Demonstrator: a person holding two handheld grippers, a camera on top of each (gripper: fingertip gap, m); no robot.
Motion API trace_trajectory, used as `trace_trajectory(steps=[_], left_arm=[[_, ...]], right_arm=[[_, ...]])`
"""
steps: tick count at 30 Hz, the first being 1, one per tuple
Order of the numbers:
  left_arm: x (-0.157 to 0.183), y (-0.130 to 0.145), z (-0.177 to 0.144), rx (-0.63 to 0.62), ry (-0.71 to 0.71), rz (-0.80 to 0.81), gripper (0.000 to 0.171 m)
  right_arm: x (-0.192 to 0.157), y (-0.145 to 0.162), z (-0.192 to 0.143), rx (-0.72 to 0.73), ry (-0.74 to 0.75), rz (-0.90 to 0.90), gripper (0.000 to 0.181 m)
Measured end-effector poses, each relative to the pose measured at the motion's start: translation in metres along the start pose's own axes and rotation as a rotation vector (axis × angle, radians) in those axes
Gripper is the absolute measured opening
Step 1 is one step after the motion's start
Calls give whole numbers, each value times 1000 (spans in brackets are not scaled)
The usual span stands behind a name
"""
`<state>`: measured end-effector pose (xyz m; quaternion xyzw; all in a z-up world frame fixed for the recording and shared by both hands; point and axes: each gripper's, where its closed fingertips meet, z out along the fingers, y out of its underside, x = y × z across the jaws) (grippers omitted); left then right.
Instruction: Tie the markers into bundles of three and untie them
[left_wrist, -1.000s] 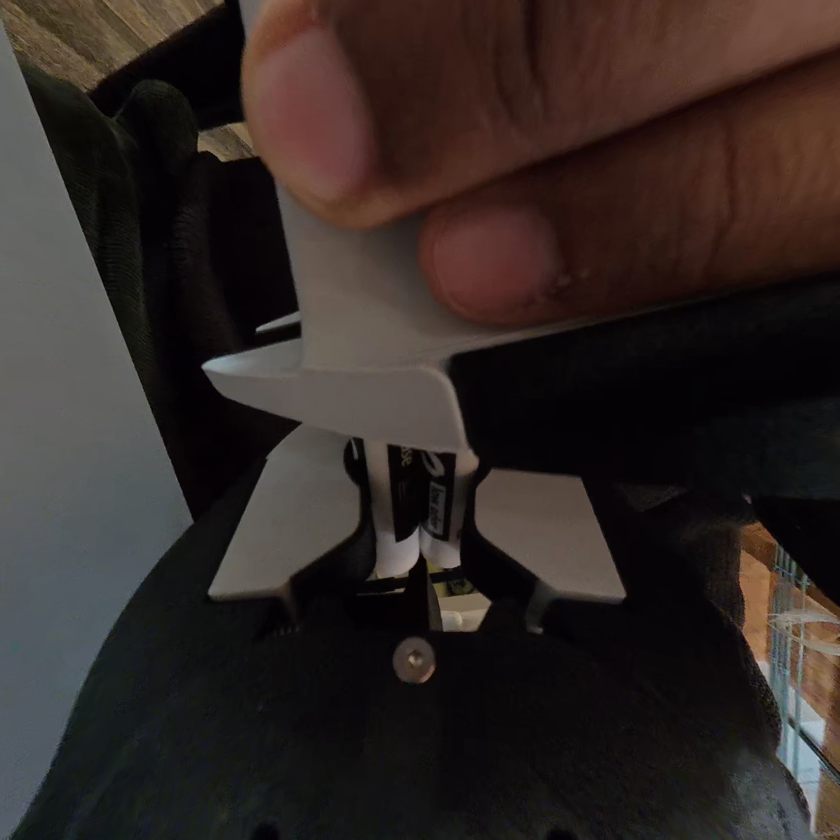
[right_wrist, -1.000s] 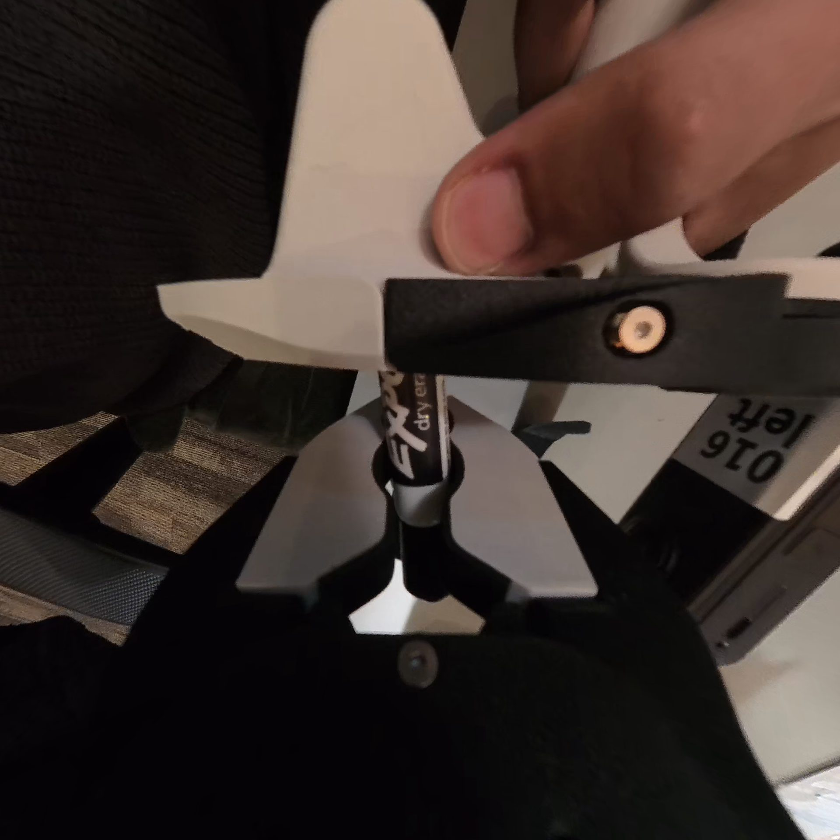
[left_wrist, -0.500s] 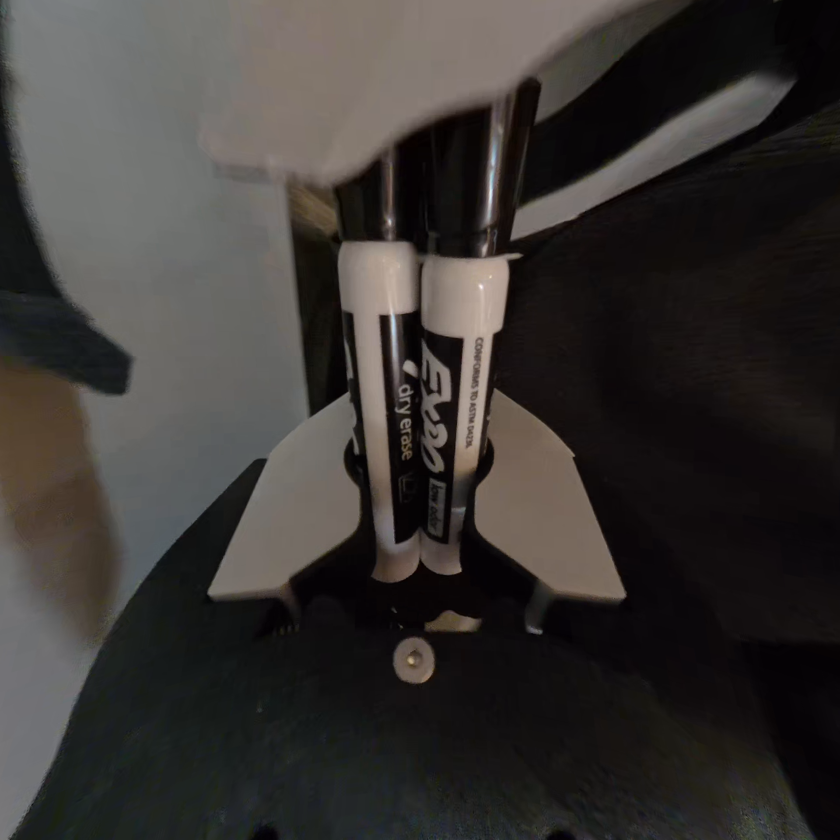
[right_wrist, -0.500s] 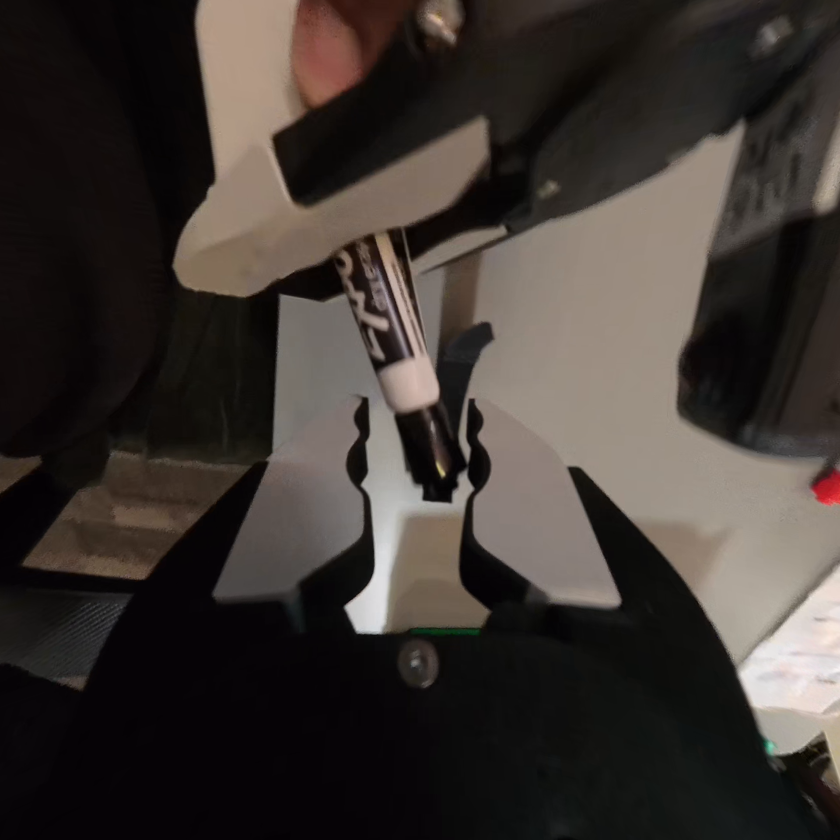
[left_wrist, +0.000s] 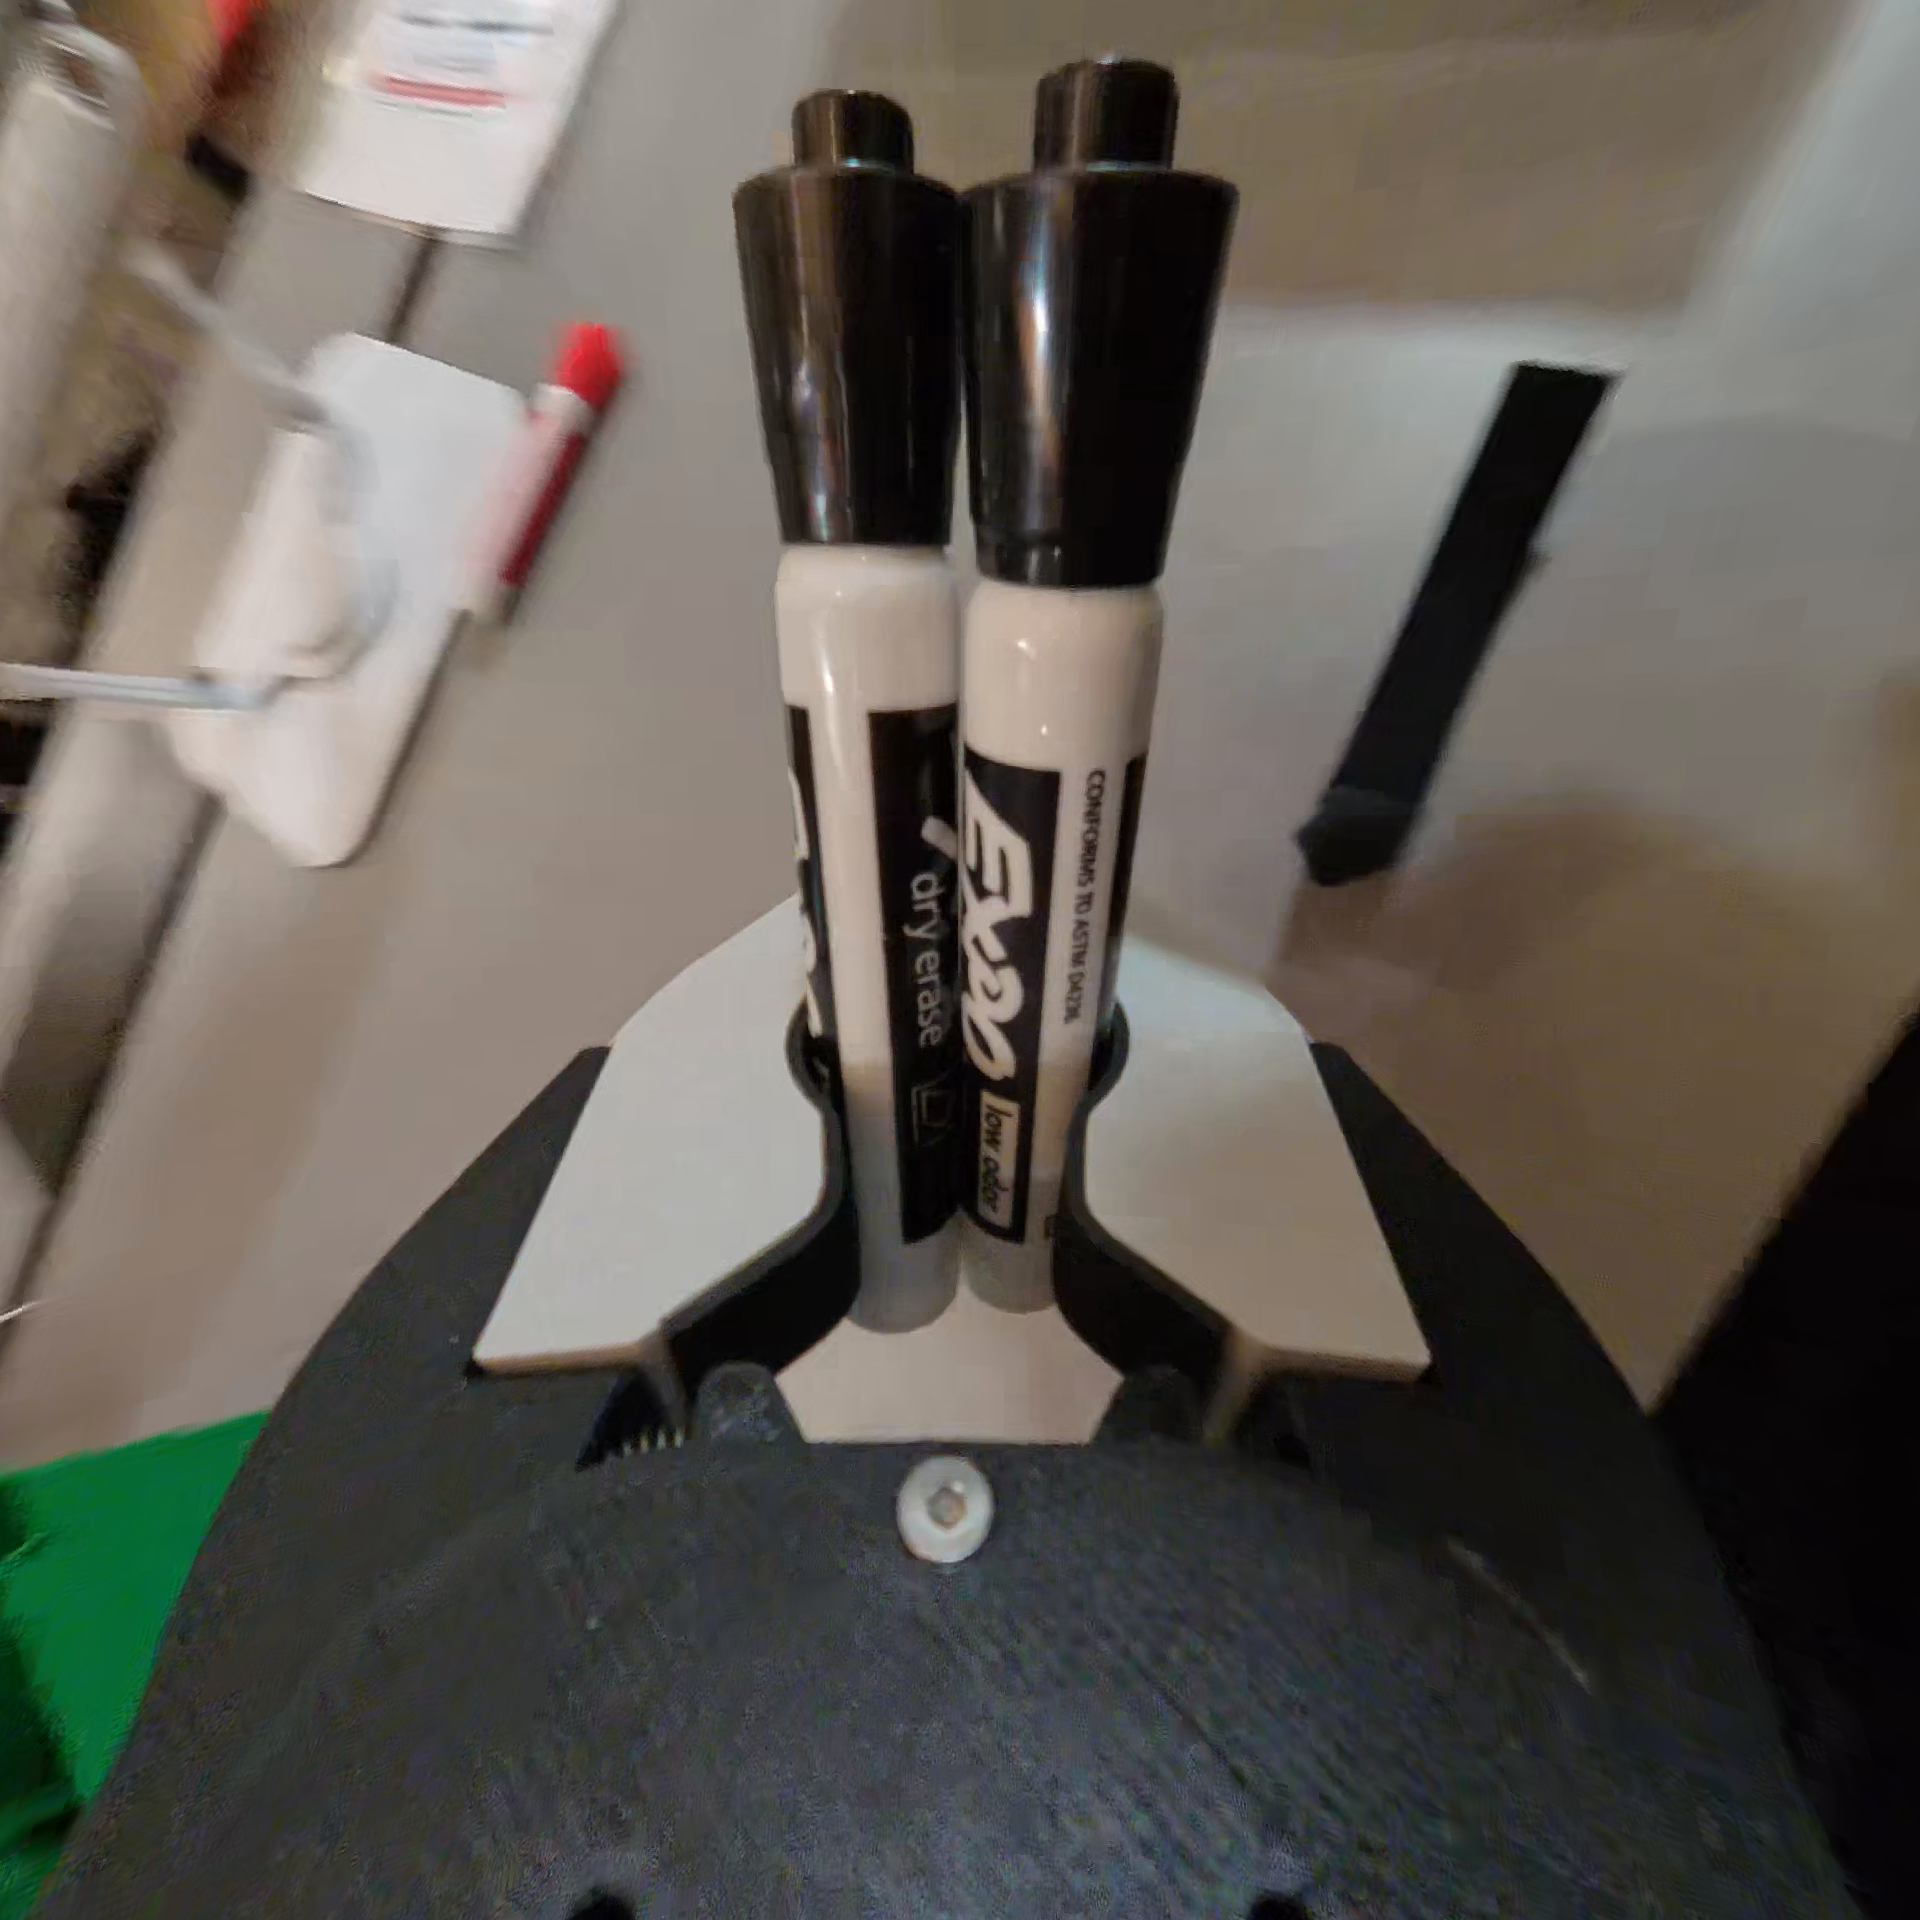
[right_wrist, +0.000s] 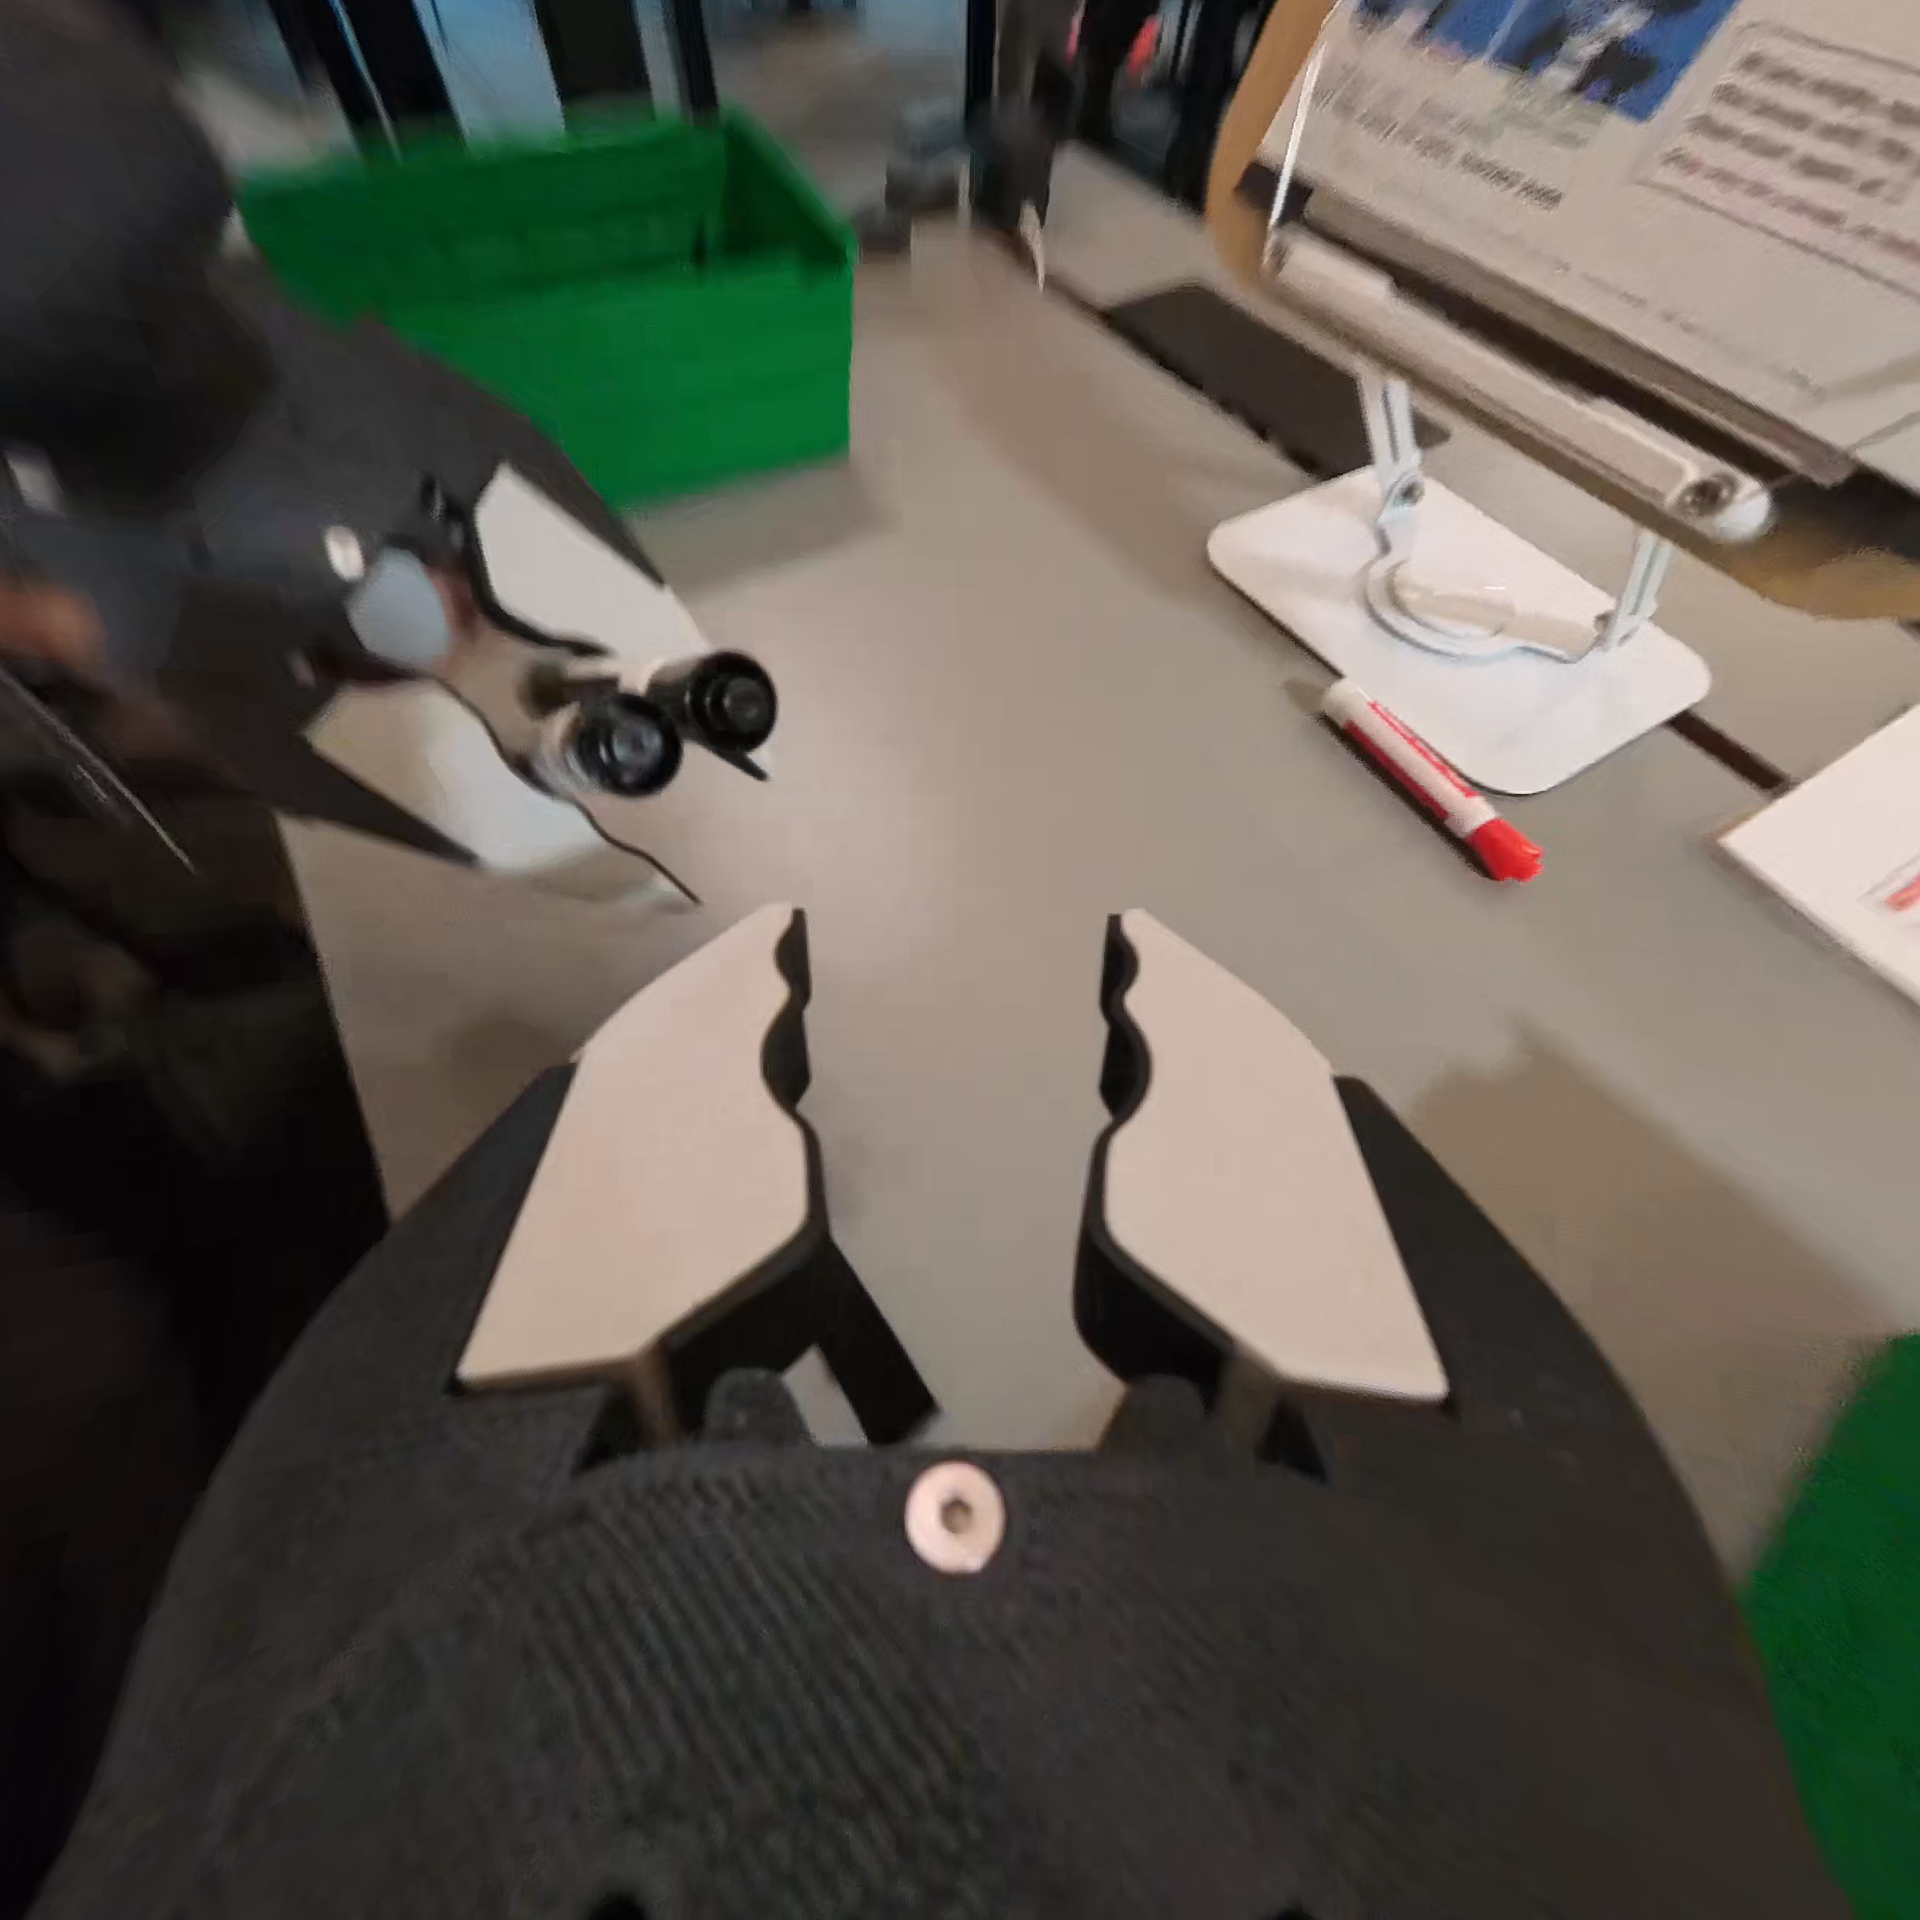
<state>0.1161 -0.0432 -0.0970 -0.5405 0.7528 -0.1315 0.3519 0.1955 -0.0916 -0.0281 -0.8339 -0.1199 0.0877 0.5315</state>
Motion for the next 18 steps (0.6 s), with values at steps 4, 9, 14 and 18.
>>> trace_trajectory(steps=[4, 9, 14, 18], left_arm=[[-9, 10, 1, -36, -234, 56, 46], [-1, 22, 0, -81, -378, 206, 46], [11, 26, 9, -60, -317, 197, 46], [18, 27, 15, -30, -248, 121, 46]], right_arm=[[-13, -12, -11, 310, -141, 329, 48], [-39, 8, -8, 444, -265, 590, 48], [-68, 21, 10, 342, -384, 579, 54], [-75, 19, 15, 356, -414, 533, 53]])
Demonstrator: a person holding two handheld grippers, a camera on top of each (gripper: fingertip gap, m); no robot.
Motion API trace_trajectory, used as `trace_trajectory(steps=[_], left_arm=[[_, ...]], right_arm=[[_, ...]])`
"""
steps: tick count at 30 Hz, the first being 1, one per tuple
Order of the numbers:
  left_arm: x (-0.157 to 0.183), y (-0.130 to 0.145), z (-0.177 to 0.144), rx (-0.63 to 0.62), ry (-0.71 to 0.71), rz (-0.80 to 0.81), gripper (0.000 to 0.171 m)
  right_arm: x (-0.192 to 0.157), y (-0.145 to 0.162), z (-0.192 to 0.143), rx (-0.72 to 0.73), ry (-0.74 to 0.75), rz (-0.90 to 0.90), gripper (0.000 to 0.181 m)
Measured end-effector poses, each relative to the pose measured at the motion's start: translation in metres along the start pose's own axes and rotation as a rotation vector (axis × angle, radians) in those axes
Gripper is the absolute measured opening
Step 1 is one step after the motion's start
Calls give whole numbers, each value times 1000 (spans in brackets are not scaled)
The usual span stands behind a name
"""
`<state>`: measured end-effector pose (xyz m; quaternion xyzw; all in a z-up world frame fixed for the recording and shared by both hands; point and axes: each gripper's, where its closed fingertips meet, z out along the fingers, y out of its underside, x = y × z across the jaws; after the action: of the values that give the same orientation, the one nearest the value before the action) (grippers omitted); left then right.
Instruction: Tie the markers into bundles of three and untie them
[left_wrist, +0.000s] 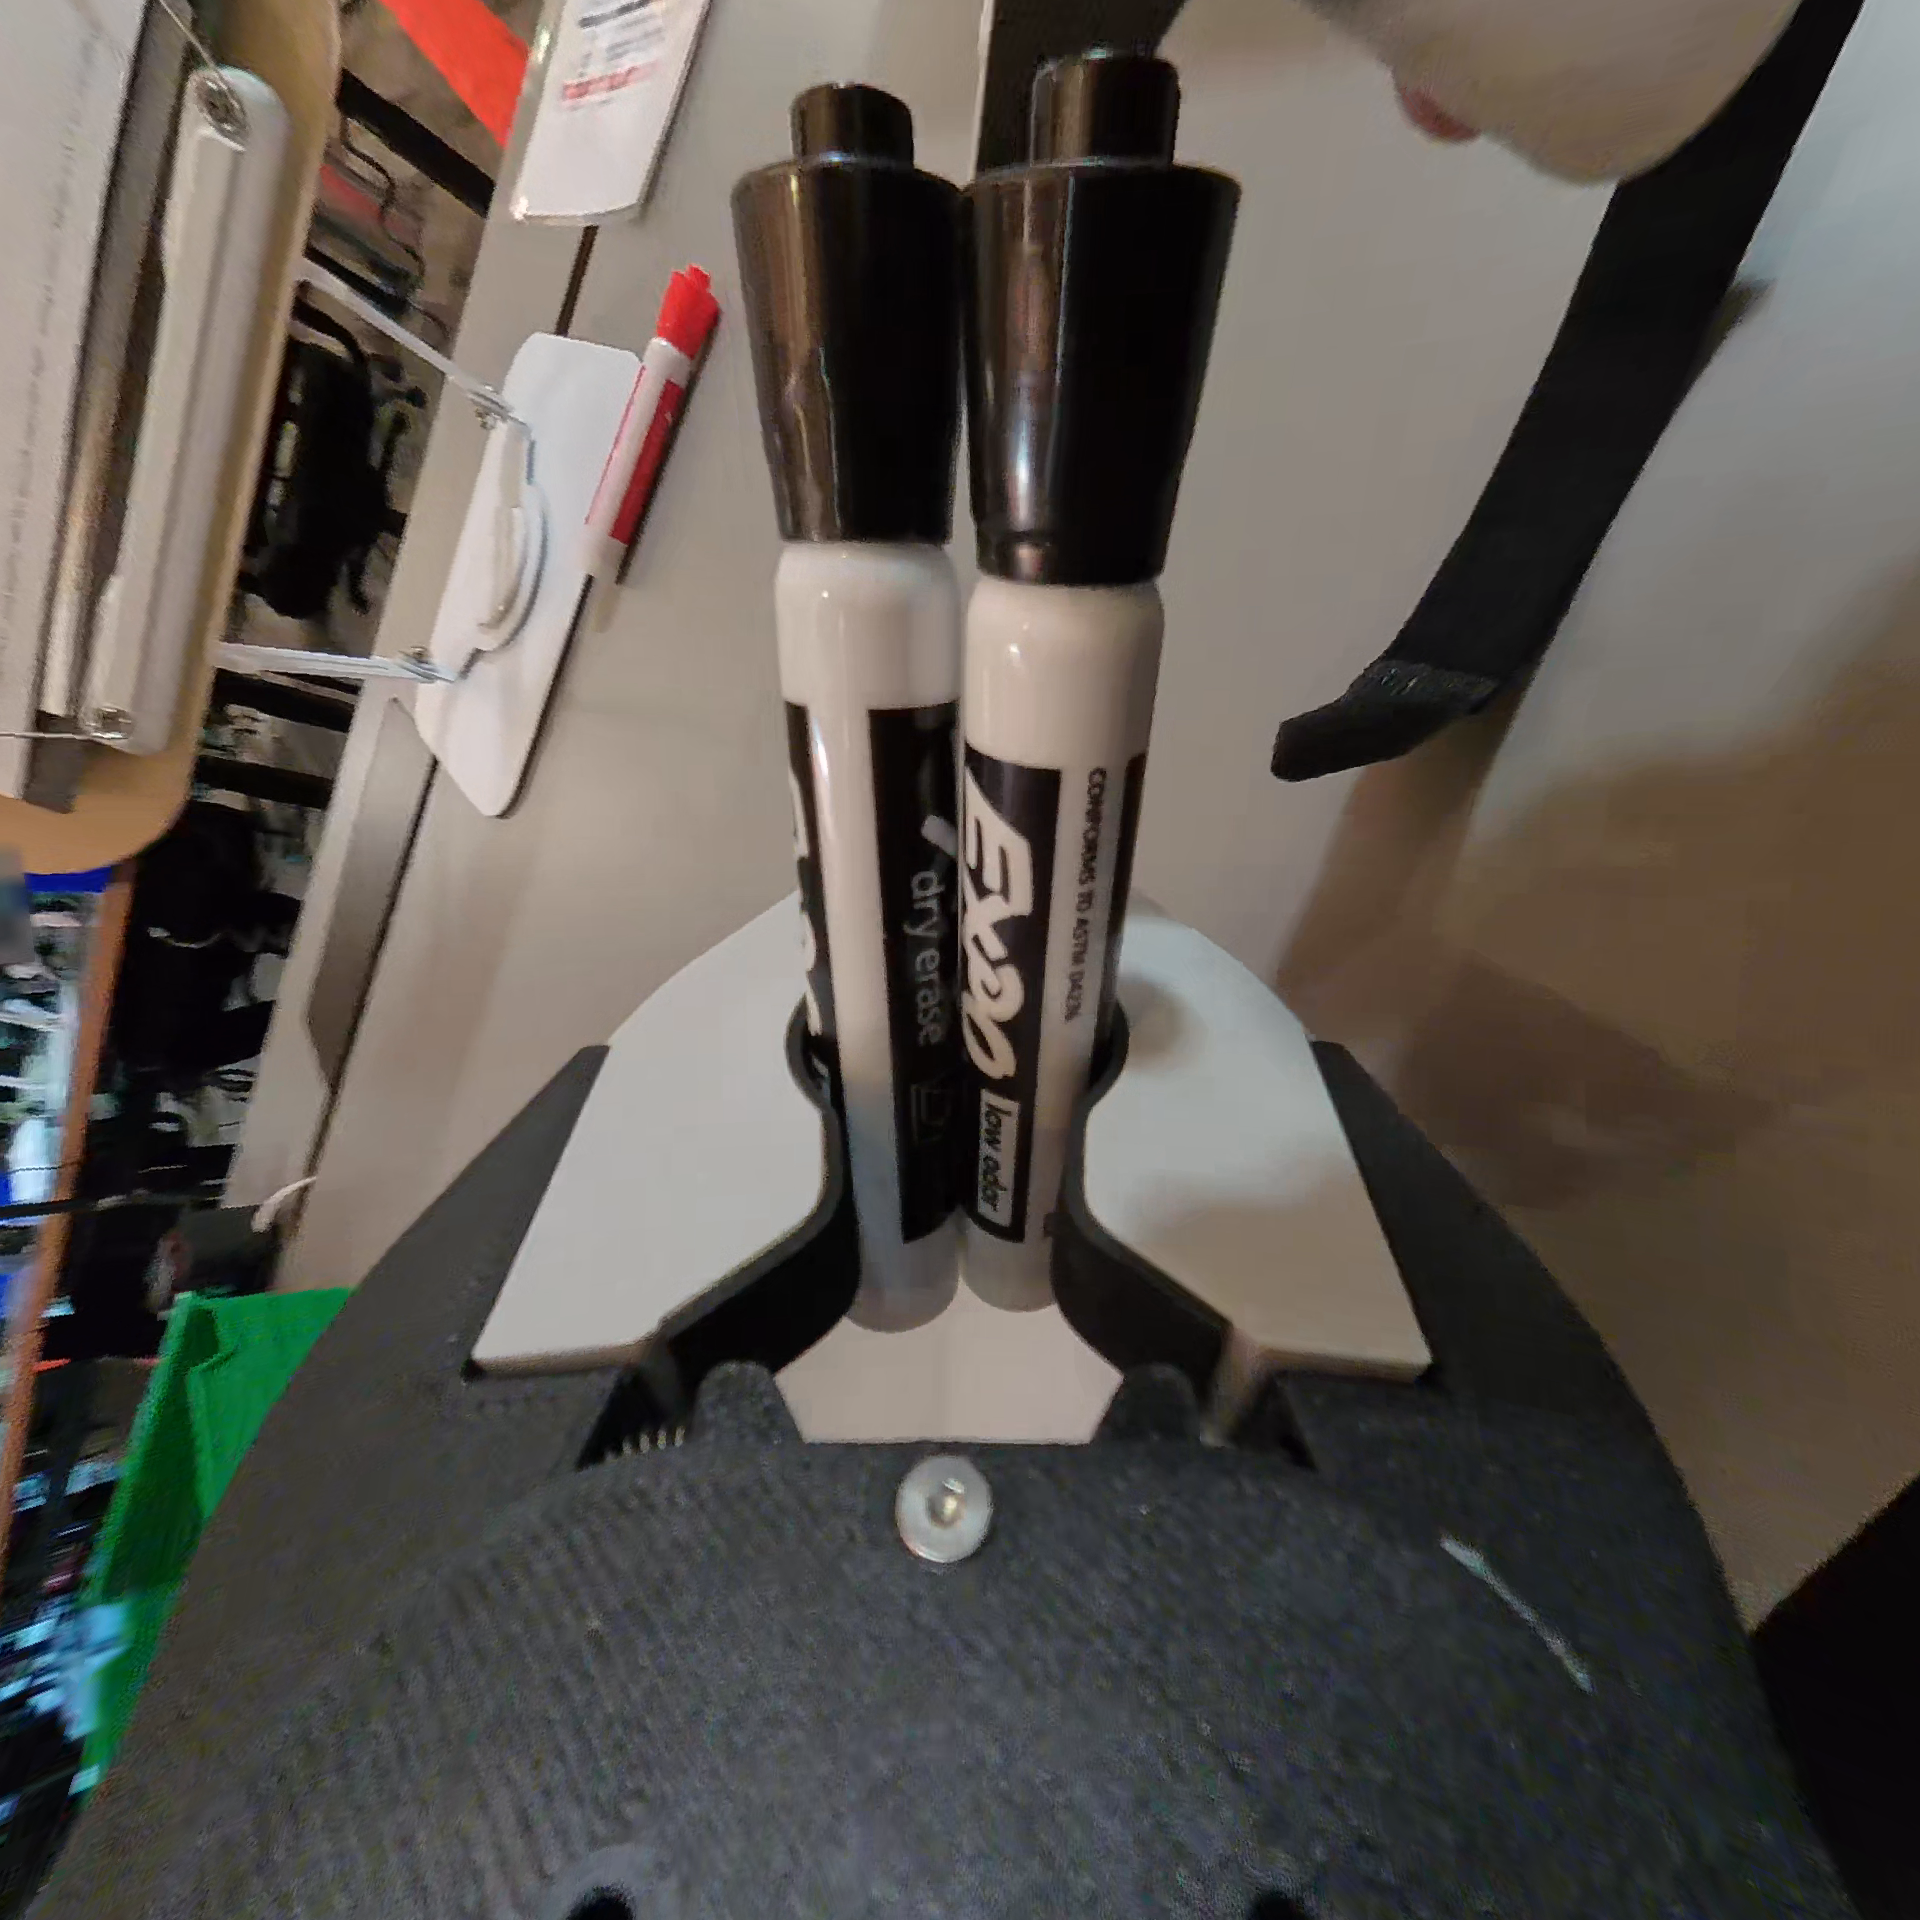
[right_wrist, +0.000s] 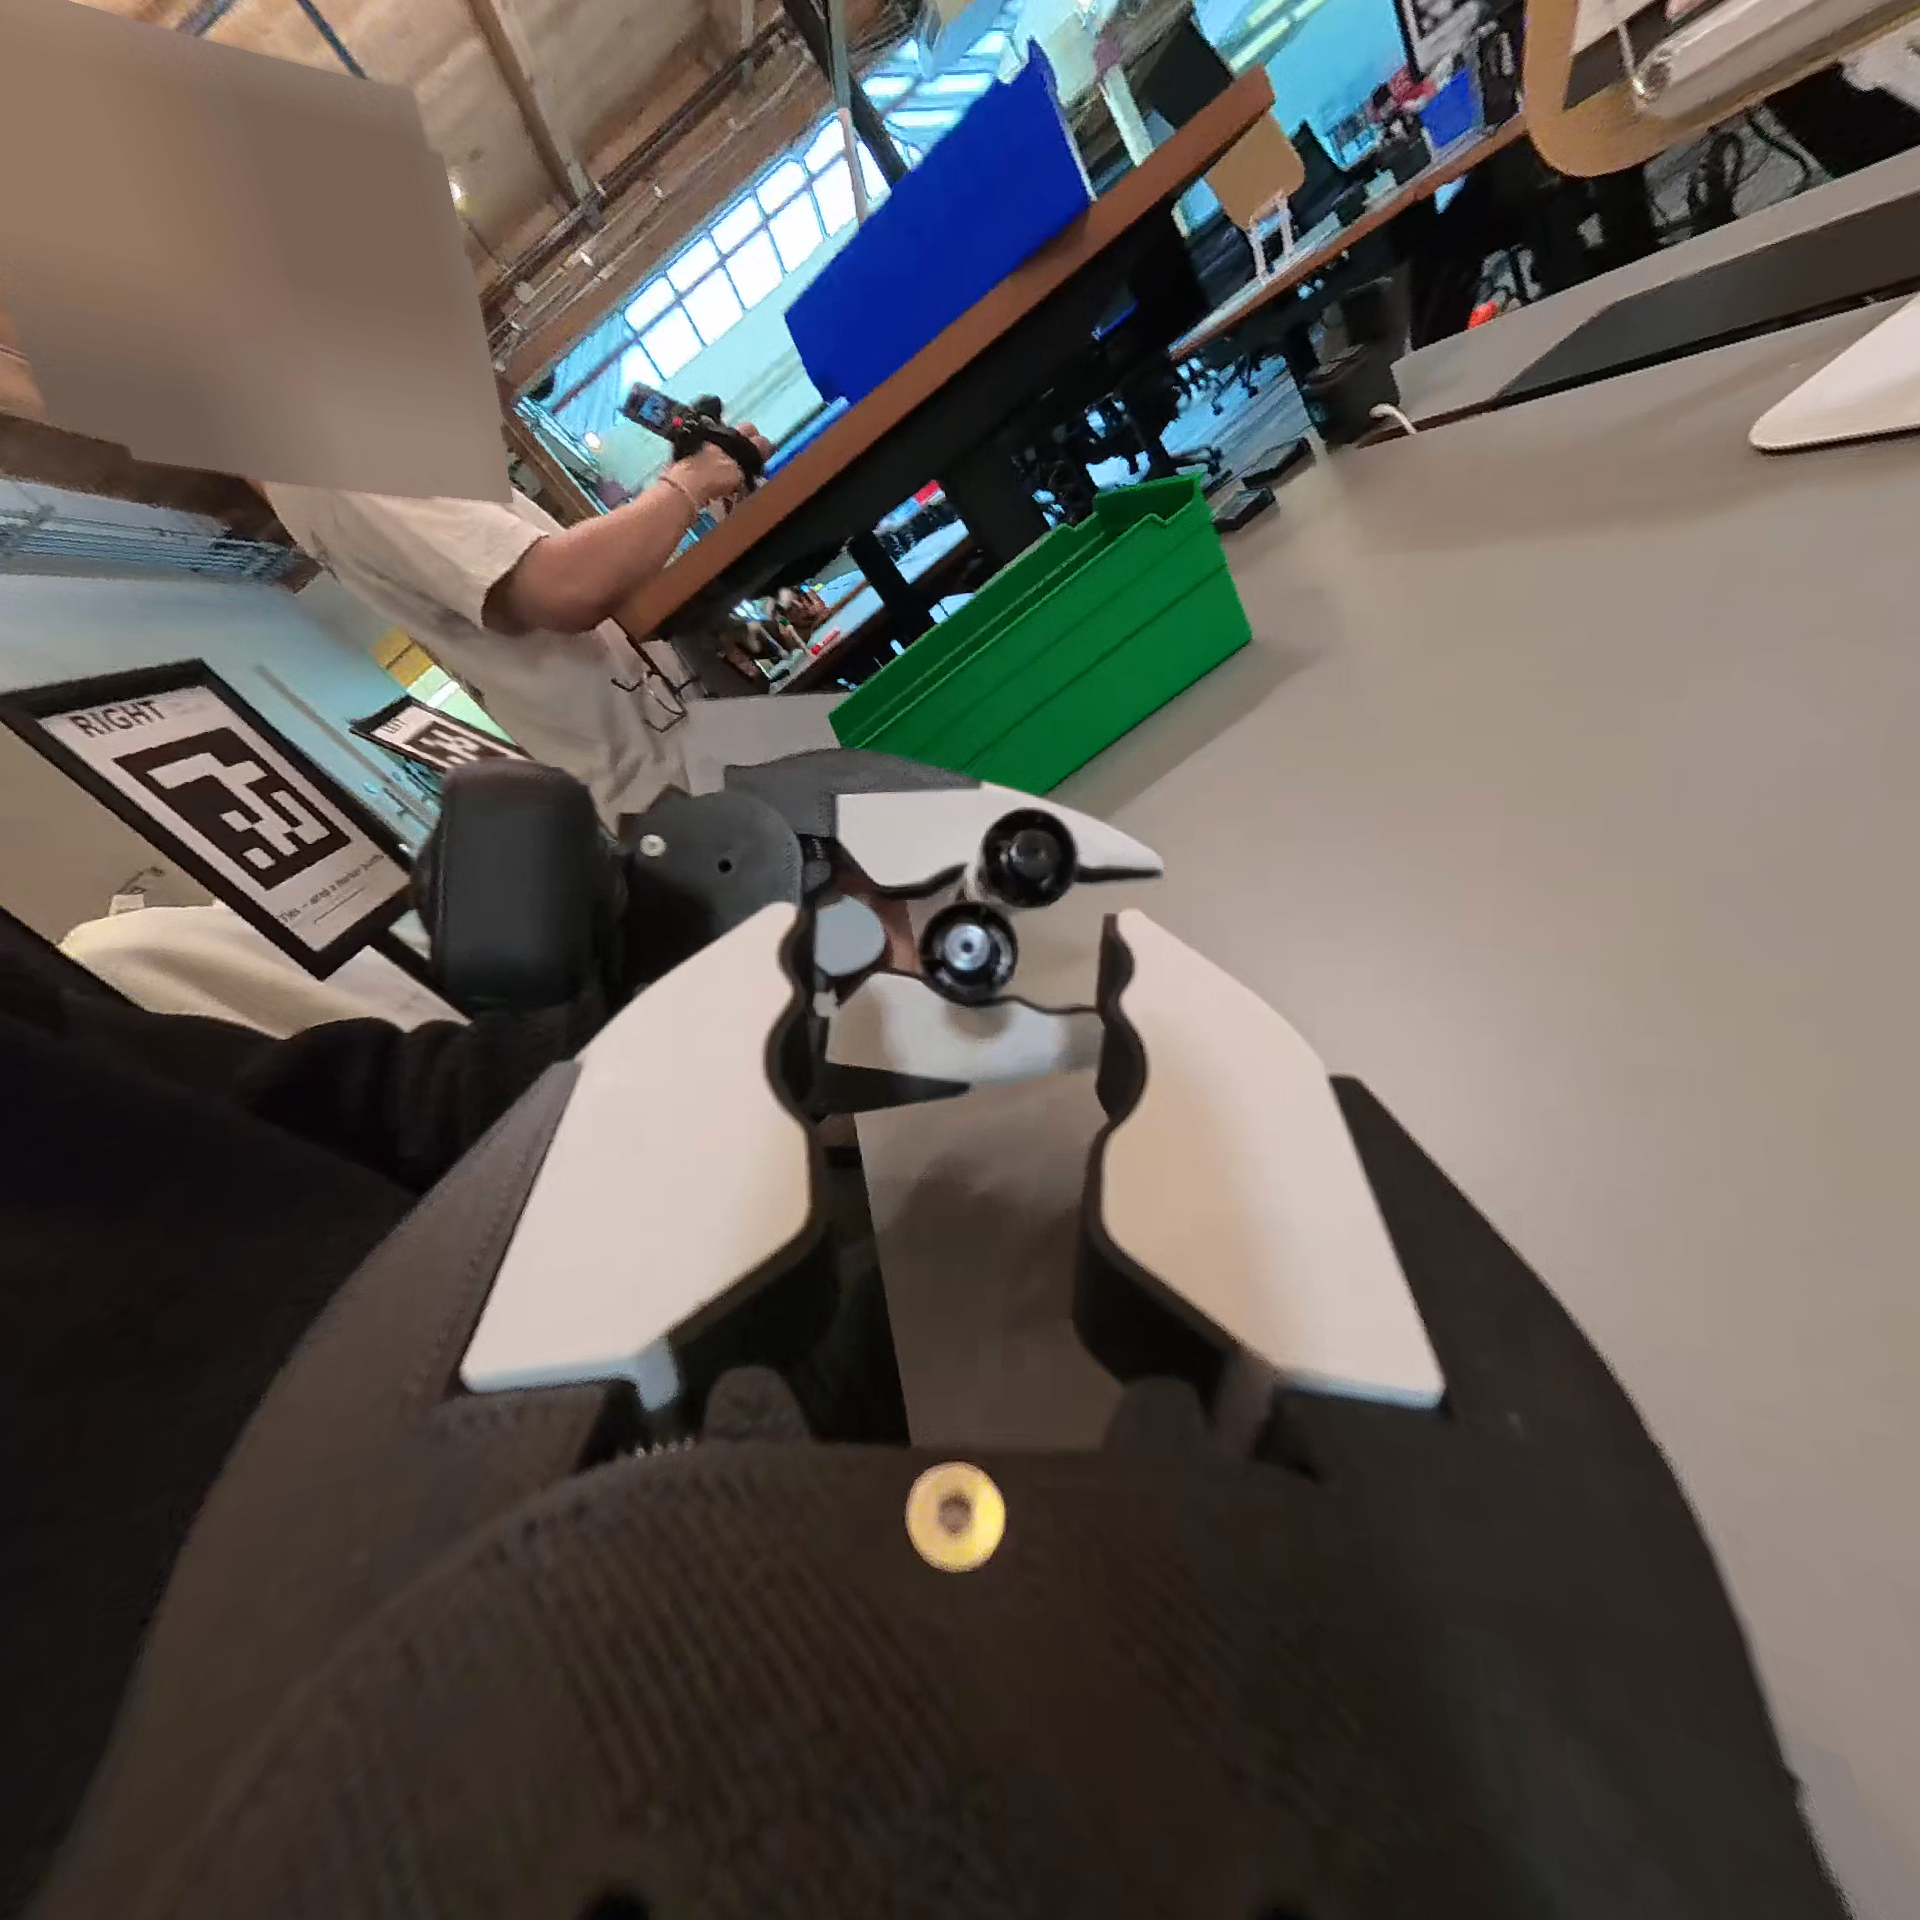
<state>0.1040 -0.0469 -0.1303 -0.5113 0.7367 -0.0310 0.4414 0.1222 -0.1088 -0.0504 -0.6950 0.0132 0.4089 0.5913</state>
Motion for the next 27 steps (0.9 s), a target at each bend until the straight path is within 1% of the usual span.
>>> trace_trajectory(steps=[5, 9, 12, 16, 23, 25, 27], left_arm=[[11, -9, 0, 27, 91, -146, 46], [18, -14, -1, 47, 162, -244, 46], [21, -18, -1, 58, 185, -263, 46], [31, -20, 2, 63, 243, -296, 46], [44, -26, 1, 86, 360, -381, 47], [47, -29, 0, 94, 386, -398, 47], [49, -30, -1, 94, 400, -407, 47]], right_arm=[[-8, -12, 4, 105, -20, -38, 54], [-1, -17, 6, 146, 53, -56, 49], [7, -20, 9, 180, 106, -19, 46], [14, -14, 13, 160, 118, 32, 32], [21, -12, 10, 171, 133, 109, 30], [22, -13, 8, 170, 135, 110, 19], [21, -14, 7, 172, 134, 104, 19]])
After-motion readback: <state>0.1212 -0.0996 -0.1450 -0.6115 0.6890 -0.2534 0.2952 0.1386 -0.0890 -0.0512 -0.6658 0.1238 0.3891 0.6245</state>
